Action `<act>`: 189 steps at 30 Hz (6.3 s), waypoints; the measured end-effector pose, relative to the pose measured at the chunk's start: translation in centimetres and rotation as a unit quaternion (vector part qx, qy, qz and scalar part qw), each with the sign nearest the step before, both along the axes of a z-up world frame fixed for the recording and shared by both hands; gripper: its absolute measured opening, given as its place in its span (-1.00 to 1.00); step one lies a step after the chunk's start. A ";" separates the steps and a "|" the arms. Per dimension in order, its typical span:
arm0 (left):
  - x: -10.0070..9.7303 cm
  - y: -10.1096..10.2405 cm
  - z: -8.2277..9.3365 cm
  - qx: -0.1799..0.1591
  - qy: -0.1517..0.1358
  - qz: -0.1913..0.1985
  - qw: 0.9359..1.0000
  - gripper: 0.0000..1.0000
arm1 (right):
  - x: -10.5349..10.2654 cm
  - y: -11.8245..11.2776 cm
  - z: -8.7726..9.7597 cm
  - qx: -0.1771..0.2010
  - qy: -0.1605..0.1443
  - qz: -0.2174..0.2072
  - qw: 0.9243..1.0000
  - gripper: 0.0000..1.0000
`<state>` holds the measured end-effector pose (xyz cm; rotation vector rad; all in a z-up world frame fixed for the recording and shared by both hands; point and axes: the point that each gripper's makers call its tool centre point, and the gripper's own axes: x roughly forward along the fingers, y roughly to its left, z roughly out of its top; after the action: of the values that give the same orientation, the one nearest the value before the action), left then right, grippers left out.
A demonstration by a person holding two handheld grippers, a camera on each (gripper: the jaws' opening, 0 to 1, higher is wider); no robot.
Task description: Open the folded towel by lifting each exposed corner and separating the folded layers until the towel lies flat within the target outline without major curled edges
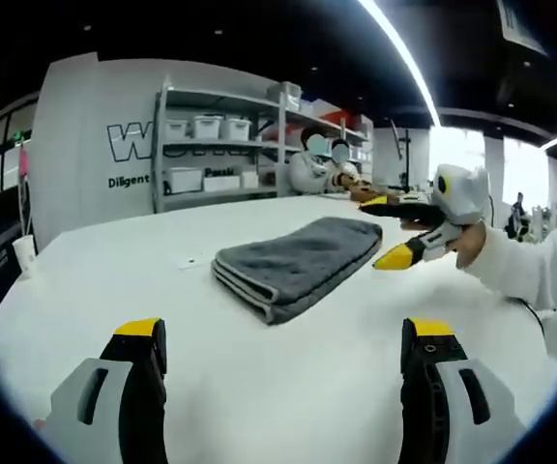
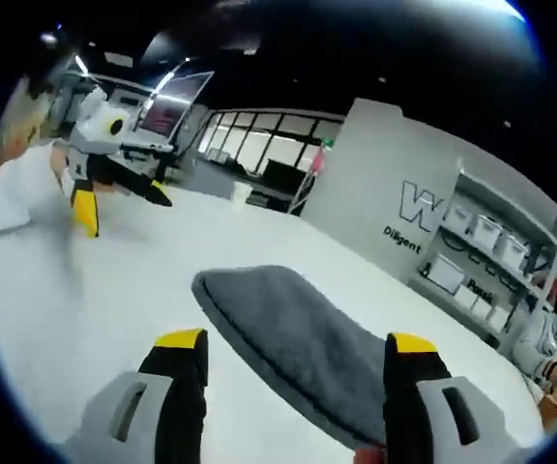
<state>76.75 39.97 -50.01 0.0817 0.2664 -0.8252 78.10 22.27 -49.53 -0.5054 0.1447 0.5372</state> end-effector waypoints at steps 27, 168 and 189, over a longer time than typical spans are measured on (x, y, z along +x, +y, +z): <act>0.1 0.3 0.3 -0.013 0.000 0.003 1.000 0.99 | 5.3 10.1 -4.7 -0.083 -0.013 0.074 0.994 -0.56; 0.4 -0.7 -4.3 0.044 0.038 -0.002 0.998 0.97 | -2.0 -48.4 -1.7 0.108 -0.084 -0.434 0.891 -1.00; -0.6 -1.1 -4.2 0.076 -0.018 -0.018 0.997 0.94 | -2.1 -54.1 -2.0 0.138 -0.090 -0.440 0.883 -1.00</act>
<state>76.18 38.84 -54.22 0.2443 0.2953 -0.8380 76.01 -31.83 -51.51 -0.1664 0.1028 -0.3823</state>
